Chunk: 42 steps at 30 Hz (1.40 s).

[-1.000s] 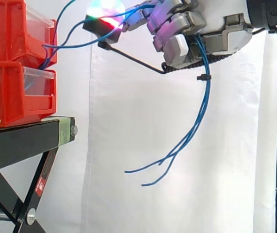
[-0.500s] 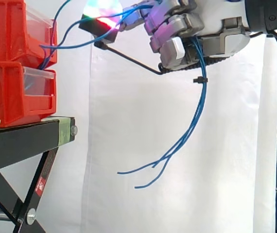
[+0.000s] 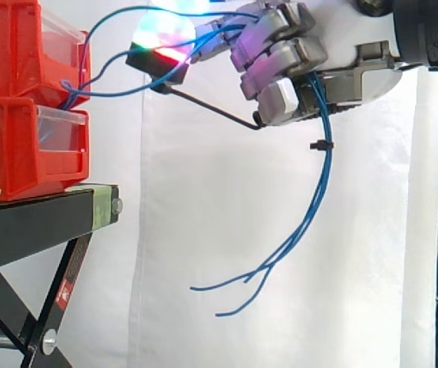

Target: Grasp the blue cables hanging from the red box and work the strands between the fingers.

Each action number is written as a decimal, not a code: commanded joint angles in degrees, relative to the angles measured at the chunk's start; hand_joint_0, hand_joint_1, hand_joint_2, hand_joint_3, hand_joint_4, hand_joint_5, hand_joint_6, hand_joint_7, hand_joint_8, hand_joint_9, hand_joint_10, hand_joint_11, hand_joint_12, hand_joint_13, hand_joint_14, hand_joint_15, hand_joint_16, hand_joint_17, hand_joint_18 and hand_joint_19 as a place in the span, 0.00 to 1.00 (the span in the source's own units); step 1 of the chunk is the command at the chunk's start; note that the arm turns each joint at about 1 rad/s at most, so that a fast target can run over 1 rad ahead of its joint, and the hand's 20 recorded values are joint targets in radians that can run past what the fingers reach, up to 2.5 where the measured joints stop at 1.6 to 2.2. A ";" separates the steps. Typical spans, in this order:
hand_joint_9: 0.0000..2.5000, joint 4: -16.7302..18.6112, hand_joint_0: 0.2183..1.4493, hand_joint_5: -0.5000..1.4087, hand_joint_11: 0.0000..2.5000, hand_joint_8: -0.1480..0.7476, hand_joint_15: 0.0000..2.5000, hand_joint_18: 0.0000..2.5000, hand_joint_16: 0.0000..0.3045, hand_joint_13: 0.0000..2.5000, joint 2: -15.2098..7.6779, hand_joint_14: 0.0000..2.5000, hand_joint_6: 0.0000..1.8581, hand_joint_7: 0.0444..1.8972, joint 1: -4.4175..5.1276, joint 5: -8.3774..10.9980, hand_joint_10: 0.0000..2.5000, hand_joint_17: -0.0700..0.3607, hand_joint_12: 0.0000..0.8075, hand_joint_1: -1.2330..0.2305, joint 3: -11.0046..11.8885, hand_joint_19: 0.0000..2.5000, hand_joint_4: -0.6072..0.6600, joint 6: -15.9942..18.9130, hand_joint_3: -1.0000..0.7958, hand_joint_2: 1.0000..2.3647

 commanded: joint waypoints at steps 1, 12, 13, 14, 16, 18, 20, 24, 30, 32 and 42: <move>0.55 1.22 0.50 0.56 1.00 0.78 0.64 0.97 0.73 0.72 0.00 1.00 0.00 0.86 0.39 0.15 1.00 0.55 0.77 0.32 -1.68 0.26 0.56 -0.12 0.40 0.02; 0.55 5.88 0.50 0.55 1.00 0.78 0.64 0.97 0.73 0.72 0.00 1.00 0.00 0.87 1.09 1.91 1.00 0.55 0.77 0.33 -4.32 0.26 0.56 -0.91 0.39 0.02; 0.55 5.88 0.50 0.55 1.00 0.78 0.64 0.97 0.73 0.72 0.00 1.00 0.00 0.87 1.09 1.91 1.00 0.55 0.77 0.33 -4.32 0.26 0.56 -0.91 0.39 0.02; 0.55 5.88 0.50 0.55 1.00 0.78 0.64 0.97 0.73 0.72 0.09 1.00 0.00 0.87 1.09 1.91 1.00 0.55 0.77 0.33 -4.32 0.26 0.56 -0.91 0.39 0.02; 0.55 5.88 0.50 0.55 1.00 0.78 0.64 0.97 0.73 0.72 0.09 1.00 0.01 0.86 1.09 1.91 1.00 0.55 0.77 0.33 -4.32 0.26 0.56 -0.91 0.39 0.02; 0.55 5.88 0.50 0.55 1.00 0.78 0.64 0.97 0.73 0.72 0.09 1.00 0.01 0.86 1.09 1.91 1.00 0.55 0.77 0.33 -4.32 0.26 0.56 -0.91 0.39 0.02; 0.55 5.62 0.50 0.55 1.00 0.78 0.64 0.97 0.73 0.72 0.00 1.00 0.01 0.86 1.09 1.91 1.00 0.55 0.77 0.33 -4.32 0.26 0.57 -0.91 0.39 0.02; 0.55 4.92 0.50 0.55 1.00 0.78 0.64 0.97 0.73 0.72 0.09 1.00 0.02 0.86 1.09 1.82 1.00 0.55 0.77 0.33 -4.32 0.26 0.57 -0.91 0.39 0.02; 0.55 3.42 0.50 0.54 1.00 0.78 0.64 0.97 0.73 0.72 0.00 1.00 0.02 0.85 1.09 1.73 1.00 0.55 0.77 0.33 -4.32 0.26 0.58 -0.91 0.39 0.02; 0.55 3.16 0.50 0.54 1.00 0.78 0.64 0.97 0.73 0.72 0.09 1.00 0.02 0.85 1.09 1.64 1.00 0.55 0.77 0.33 -4.32 0.26 0.57 -0.91 0.39 0.02; 0.55 2.81 0.50 0.54 1.00 0.78 0.64 0.97 0.73 0.72 0.00 1.00 0.03 0.85 1.09 1.64 1.00 0.55 0.77 0.33 -4.41 0.26 0.57 -0.91 0.39 0.02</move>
